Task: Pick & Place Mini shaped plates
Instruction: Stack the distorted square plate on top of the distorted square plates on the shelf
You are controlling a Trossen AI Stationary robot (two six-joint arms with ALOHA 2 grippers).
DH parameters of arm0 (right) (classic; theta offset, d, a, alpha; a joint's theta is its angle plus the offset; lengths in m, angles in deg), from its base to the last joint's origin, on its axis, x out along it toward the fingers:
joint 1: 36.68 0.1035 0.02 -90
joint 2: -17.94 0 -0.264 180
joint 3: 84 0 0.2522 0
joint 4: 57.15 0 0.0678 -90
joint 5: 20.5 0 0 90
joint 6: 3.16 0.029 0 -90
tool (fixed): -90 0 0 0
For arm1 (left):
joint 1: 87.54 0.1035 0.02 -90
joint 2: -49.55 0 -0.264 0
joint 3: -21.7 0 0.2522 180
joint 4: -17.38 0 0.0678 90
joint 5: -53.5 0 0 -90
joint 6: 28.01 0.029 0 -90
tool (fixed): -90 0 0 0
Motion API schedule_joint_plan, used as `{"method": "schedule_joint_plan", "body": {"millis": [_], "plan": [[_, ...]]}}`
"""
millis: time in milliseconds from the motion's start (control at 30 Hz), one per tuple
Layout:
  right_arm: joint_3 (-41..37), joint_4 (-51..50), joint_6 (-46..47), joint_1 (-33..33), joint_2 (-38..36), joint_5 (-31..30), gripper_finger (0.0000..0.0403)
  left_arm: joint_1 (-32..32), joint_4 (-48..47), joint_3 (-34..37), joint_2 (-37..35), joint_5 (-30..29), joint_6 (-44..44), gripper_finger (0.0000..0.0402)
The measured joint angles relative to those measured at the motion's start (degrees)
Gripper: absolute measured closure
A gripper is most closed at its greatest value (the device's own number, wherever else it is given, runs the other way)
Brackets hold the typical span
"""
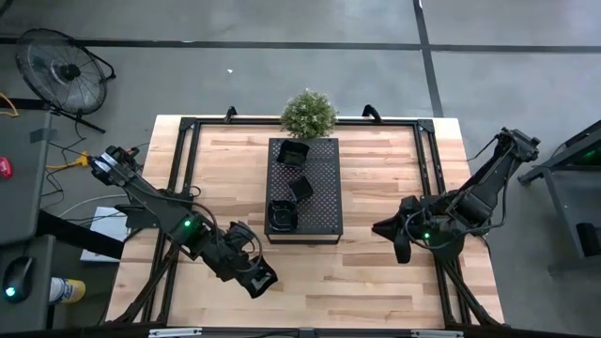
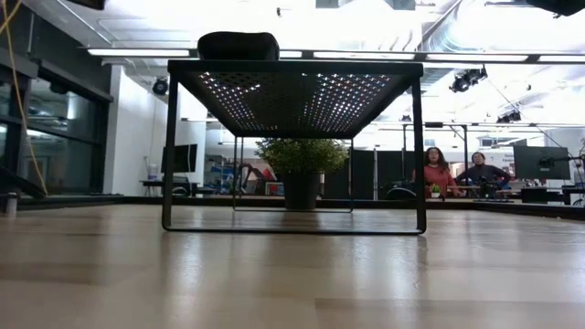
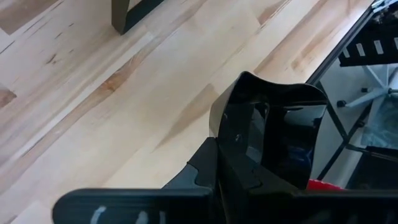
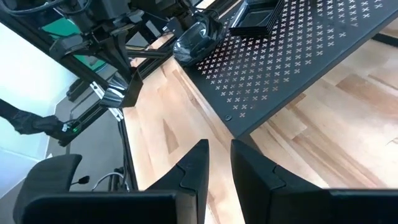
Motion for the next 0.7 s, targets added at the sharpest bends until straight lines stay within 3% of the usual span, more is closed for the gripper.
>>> {"method": "schedule_joint_plan", "body": {"millis": [700], "plan": [[0.0,-0.2,-2.0,-1.9,-2.3,2.9,0.0341,0.5,-0.7,0.0,-5.0,-0.5,1.3,0.0401]]}}
